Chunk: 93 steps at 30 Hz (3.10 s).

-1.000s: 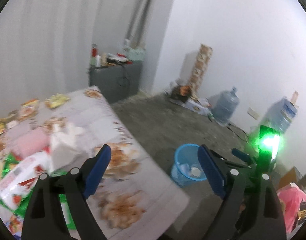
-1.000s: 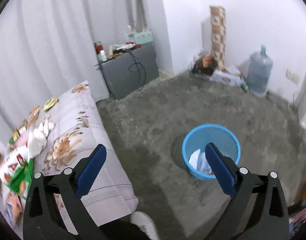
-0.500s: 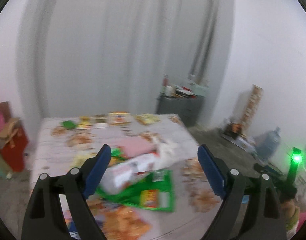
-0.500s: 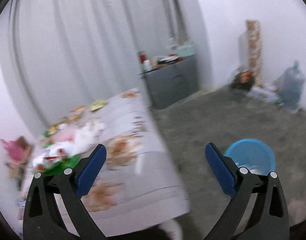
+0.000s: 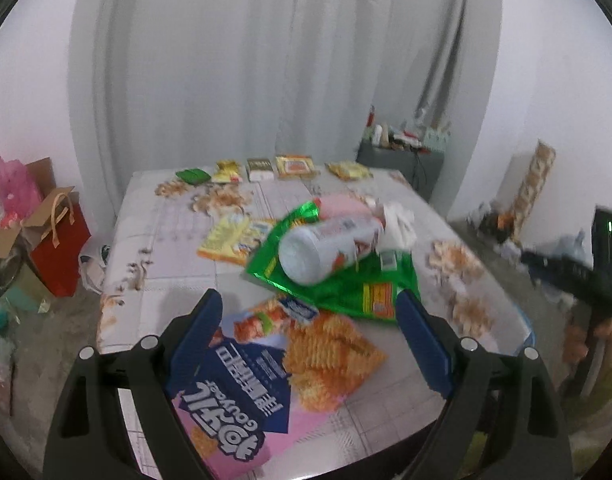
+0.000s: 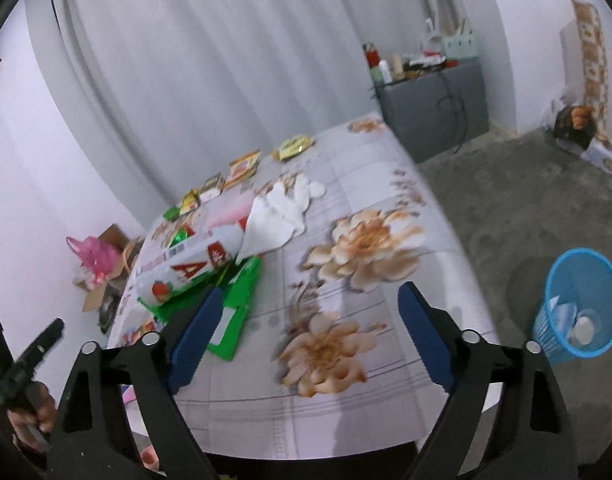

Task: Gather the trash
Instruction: 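Move both tools back over the table toward the pink pad and tissue, then grasp the pink knitted pad with the left gripper while the right grasps white tissue, then carry the pad and tissue to the blue wastebasket and open both grippers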

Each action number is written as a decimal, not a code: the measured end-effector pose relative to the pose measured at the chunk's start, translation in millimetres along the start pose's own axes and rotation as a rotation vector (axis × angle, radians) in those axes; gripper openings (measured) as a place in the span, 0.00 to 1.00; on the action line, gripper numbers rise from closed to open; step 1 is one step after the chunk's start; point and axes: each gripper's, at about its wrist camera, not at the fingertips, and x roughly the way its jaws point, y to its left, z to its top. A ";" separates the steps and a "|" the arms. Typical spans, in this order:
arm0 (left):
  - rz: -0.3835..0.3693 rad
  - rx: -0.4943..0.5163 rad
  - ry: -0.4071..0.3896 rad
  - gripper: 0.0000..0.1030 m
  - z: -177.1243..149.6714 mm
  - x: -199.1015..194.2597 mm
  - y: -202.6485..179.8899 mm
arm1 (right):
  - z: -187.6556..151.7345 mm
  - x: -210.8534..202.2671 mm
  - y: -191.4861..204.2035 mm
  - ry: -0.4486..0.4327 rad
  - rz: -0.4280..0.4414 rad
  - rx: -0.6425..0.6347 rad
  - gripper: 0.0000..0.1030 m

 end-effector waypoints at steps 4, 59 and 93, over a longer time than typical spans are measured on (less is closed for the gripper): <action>-0.021 0.044 0.004 0.84 -1.9 10.8 -14.0 | -1.5 13.5 3.9 0.052 0.034 0.016 0.74; -0.265 0.470 0.703 0.90 147.0 383.3 -62.3 | 98.3 227.4 11.0 0.390 0.097 -0.064 0.42; -0.254 0.326 0.477 0.82 197.4 300.8 -57.6 | 121.7 150.1 9.4 0.209 0.193 0.032 0.05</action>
